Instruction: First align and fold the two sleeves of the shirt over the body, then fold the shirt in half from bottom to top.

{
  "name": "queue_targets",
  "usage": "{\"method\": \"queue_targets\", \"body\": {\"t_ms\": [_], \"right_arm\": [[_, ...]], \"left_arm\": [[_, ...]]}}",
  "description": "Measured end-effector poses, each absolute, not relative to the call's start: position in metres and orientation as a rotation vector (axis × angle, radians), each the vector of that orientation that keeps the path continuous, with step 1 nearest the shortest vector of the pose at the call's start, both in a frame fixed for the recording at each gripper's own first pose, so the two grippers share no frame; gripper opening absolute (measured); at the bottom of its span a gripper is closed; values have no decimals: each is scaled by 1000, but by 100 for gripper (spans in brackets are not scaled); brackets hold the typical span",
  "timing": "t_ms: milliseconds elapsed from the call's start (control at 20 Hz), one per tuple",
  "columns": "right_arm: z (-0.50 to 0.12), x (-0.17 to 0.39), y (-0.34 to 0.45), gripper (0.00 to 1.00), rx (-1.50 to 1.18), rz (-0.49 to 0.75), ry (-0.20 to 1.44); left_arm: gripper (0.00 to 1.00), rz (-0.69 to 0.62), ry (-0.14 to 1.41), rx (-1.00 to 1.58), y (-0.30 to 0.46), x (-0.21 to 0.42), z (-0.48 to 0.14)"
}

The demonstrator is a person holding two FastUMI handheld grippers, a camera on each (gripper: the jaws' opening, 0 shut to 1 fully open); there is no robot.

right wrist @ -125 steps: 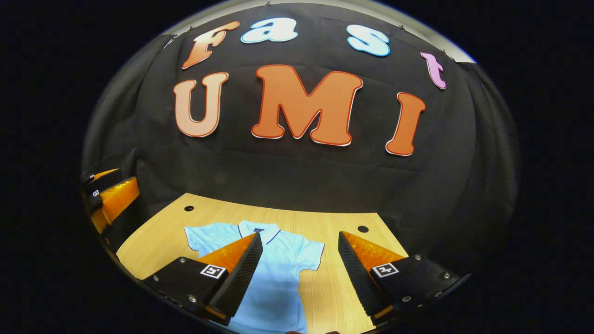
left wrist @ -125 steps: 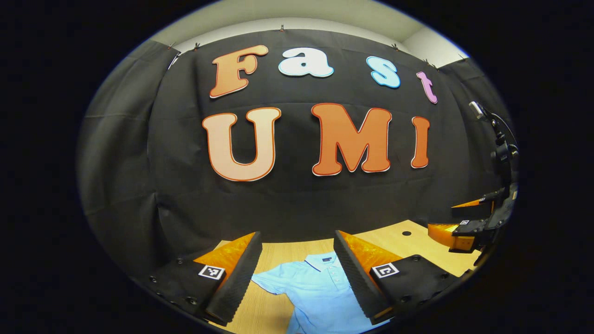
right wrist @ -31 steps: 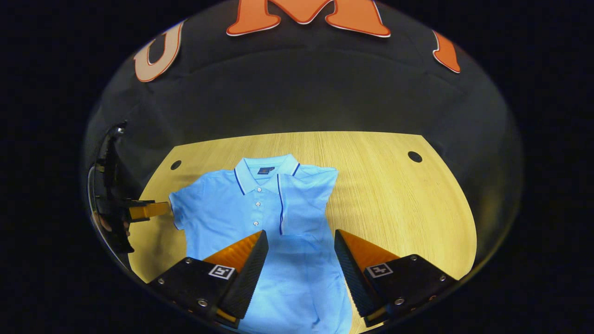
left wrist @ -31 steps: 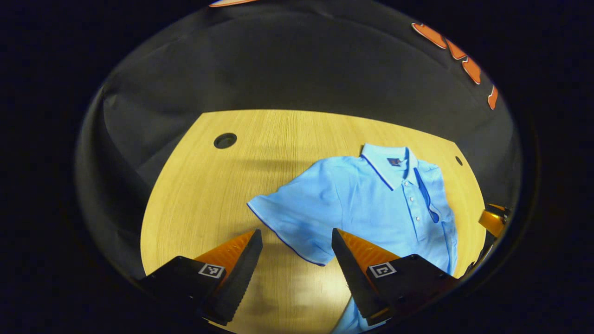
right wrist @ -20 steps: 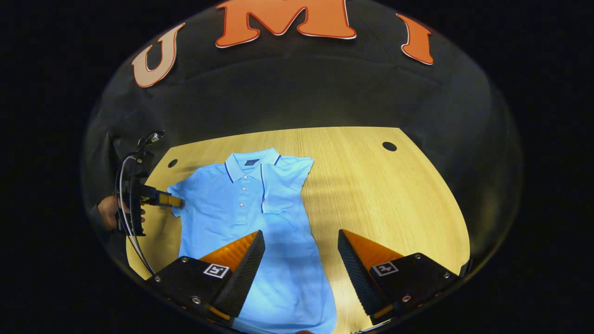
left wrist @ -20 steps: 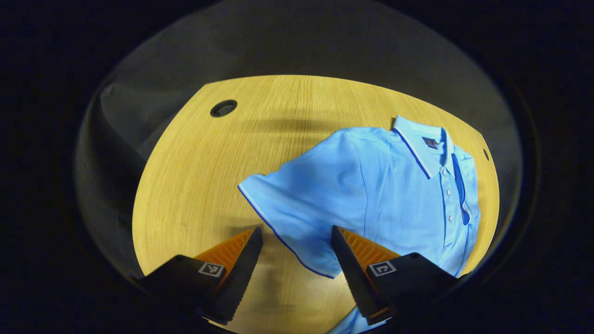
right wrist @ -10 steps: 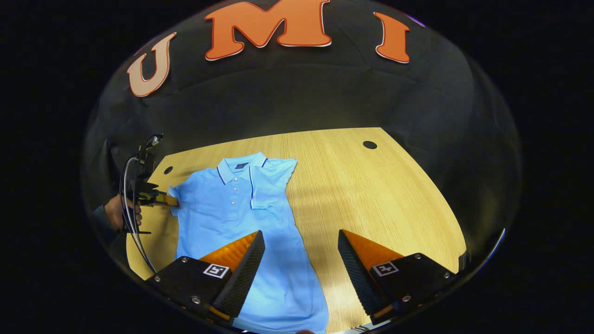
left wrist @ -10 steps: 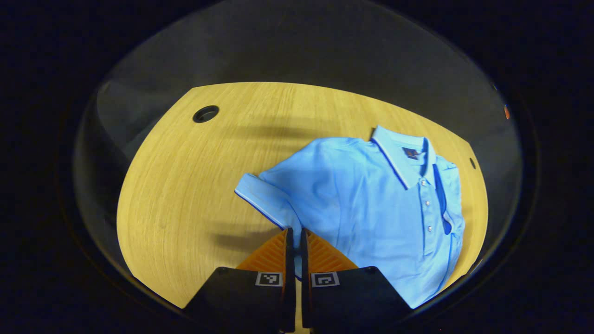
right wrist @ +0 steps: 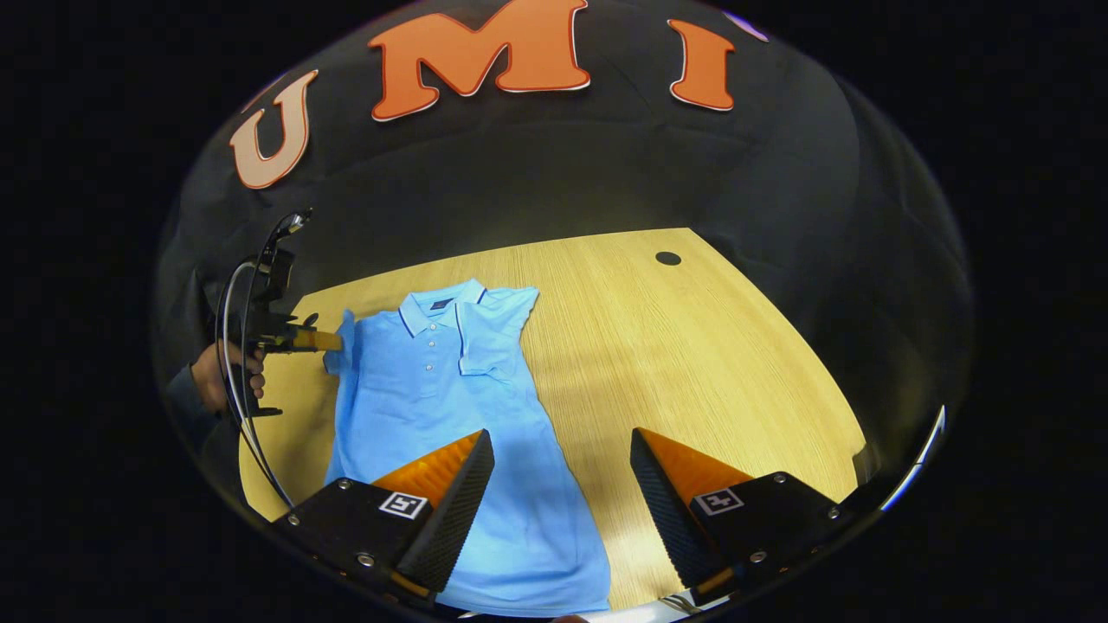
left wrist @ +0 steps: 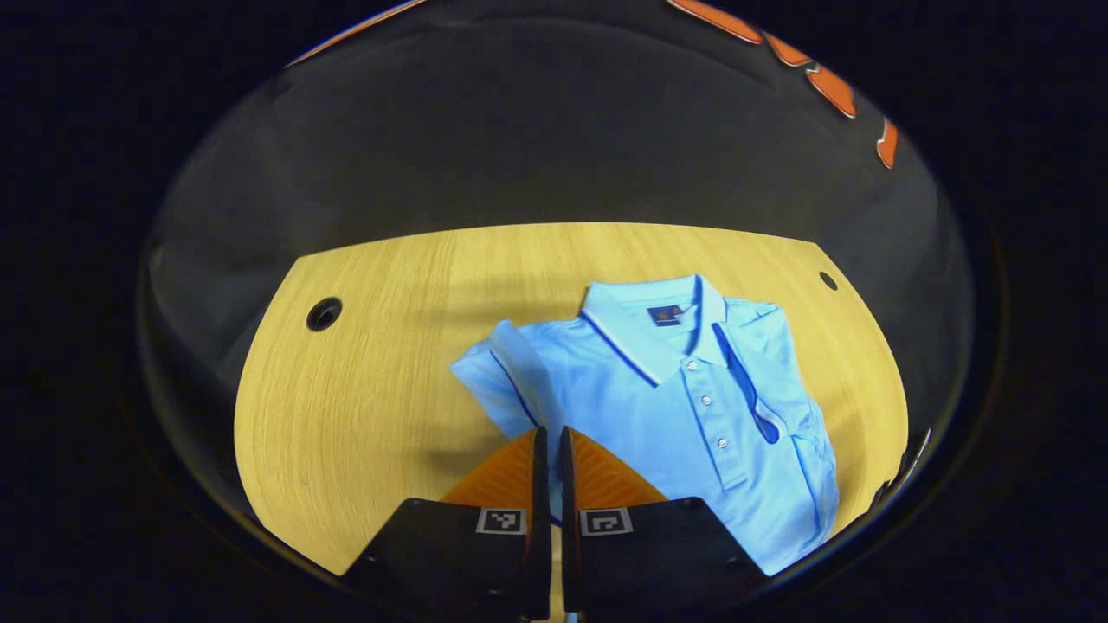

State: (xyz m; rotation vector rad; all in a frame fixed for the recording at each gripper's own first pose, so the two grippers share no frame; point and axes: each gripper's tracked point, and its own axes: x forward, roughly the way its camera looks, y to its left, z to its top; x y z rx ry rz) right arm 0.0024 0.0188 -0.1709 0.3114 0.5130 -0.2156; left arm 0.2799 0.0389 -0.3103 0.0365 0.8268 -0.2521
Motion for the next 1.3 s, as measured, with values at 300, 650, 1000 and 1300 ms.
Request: {"method": "queue_targets", "body": {"t_ms": [300,650,1000,1300], "right_arm": [[-175,-23,13,96,330,-280,507],[-185,-56,15,96,360,-329,516],[-209,-67,27,97,291,-203,585],[-242,-80,39,98,227,-75,666]], "left_arm": [[9,-370,813,60,-18,275,-303],[30,-499,744,70,-57,254,-292],[99,-413,734,10,-22,194,-278],[99,-342,777,-13,21,105,-296]]}}
